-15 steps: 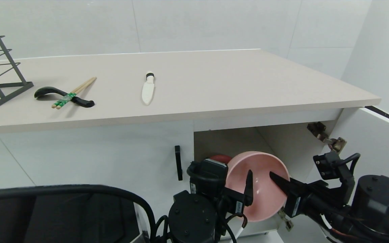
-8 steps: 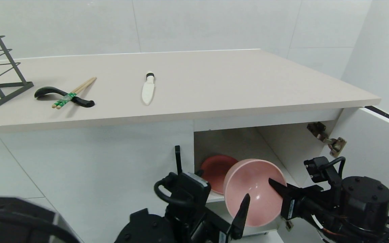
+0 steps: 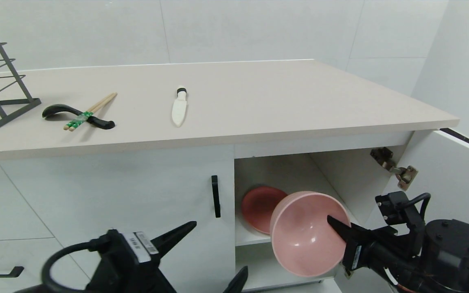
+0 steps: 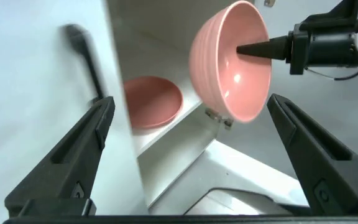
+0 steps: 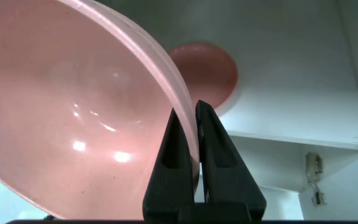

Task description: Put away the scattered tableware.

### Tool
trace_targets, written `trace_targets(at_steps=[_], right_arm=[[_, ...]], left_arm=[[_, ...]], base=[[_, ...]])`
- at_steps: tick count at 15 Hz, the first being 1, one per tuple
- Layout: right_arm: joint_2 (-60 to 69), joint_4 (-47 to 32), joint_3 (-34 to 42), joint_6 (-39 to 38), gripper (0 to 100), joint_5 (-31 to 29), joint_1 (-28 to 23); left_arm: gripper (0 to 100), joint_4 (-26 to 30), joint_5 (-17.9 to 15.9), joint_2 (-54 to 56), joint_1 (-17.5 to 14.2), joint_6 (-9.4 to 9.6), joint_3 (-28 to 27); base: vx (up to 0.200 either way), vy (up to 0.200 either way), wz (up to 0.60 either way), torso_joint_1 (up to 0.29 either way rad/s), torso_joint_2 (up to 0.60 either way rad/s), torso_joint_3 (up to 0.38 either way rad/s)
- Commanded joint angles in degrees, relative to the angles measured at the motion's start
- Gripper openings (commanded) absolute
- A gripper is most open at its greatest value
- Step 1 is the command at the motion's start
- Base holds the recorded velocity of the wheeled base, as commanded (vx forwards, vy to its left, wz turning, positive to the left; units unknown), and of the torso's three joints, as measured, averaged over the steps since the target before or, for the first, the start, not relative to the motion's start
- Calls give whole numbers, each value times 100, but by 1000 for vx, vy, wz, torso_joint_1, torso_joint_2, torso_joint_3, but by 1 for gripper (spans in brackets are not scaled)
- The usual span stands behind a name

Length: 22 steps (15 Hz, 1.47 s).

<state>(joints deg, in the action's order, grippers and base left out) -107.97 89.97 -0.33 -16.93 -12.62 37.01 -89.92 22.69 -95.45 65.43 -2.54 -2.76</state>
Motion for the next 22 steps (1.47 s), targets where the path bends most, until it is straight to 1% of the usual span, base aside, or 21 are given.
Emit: trace_targets(at_steps=[1,2,4,5,6,7,8,9,10,12,13,14,15,16,17,18,19,20,21,22], right_arm=[[-75,3,15,-302,0,-21,52],[-128,3,-2,-478,0,-30,52],[-321,3,-29,-566,0,-21,34],[-462,3,-125,-566,0,-21,25],[-576,3,-248,-566,0,-21,43],[-655,3,-301,-566,0,-21,61],[-831,3,-407,-557,0,-13,166],[-927,3,-442,-557,0,-13,175],[-989,3,-486,-557,0,-13,166],[-1270,3,-705,-566,0,-13,52],[-1411,3,-899,-574,0,-13,-10],[-1543,3,-1154,-583,0,-4,-133],[-1569,3,-1198,-583,0,-4,-159],[-1762,3,-1479,-592,0,5,-291],[-1868,3,-1584,-592,0,14,-335],[-1947,3,-1672,-592,0,14,-379],[-2070,3,-1769,-601,0,22,-423],[-2202,3,-1848,-609,0,31,-475],[-2263,3,-1909,-609,0,40,-502],[-2395,3,-2006,-618,0,102,-537]], left_arm=[[100,-8,-1,870,-232,34,276],[100,-8,-1,958,-311,34,276],[100,-8,-63,1319,-733,25,276],[100,-8,-335,1538,-830,43,267],[100,-8,-748,1697,-926,122,276],[100,-8,-1144,1767,-1111,218,276],[100,-8,-2005,1811,-1533,412,276],[100,124,-2401,1837,-1638,473,276],[100,255,-2550,1916,-1656,456,276],[100,967,-2998,2259,-1665,412,276],[100,1205,-3156,2400,-1709,403,276],[100,1618,-3332,2672,-1928,447,276],[100,1697,-3359,2742,-1990,456,276],[100,2347,-3534,3507,-2421,394,276],[100,2901,-3578,3929,-2596,394,276],[100,3490,-3578,4395,-2719,447,276],[100,3982,-3587,4869,-2922,403,267],[100,4298,-3578,5186,-3176,377,267],[100,4439,-3587,5318,-3335,333,276],[100,4606,-3587,5502,-3546,227,276]], base=[[0,0,0,0,0,0],[0,0,0,0,0,0],[0,0,0,0,0,0],[0,0,0,0,0,0],[0,0,0,0,0,0],[0,0,0,0,0,0],[0,0,0,0,0,0],[0,0,0,0,0,0],[0,0,0,0,0,0],[0,0,0,0,0,0],[0,0,0,0,0,0],[0,0,0,0,0,0],[0,0,0,0,0,0],[0,0,0,0,0,0],[0,0,0,0,0,0],[0,0,0,0,0,0],[0,0,0,0,0,0],[0,0,0,0,0,0],[0,0,0,0,0,0],[0,0,0,0,0,0]])
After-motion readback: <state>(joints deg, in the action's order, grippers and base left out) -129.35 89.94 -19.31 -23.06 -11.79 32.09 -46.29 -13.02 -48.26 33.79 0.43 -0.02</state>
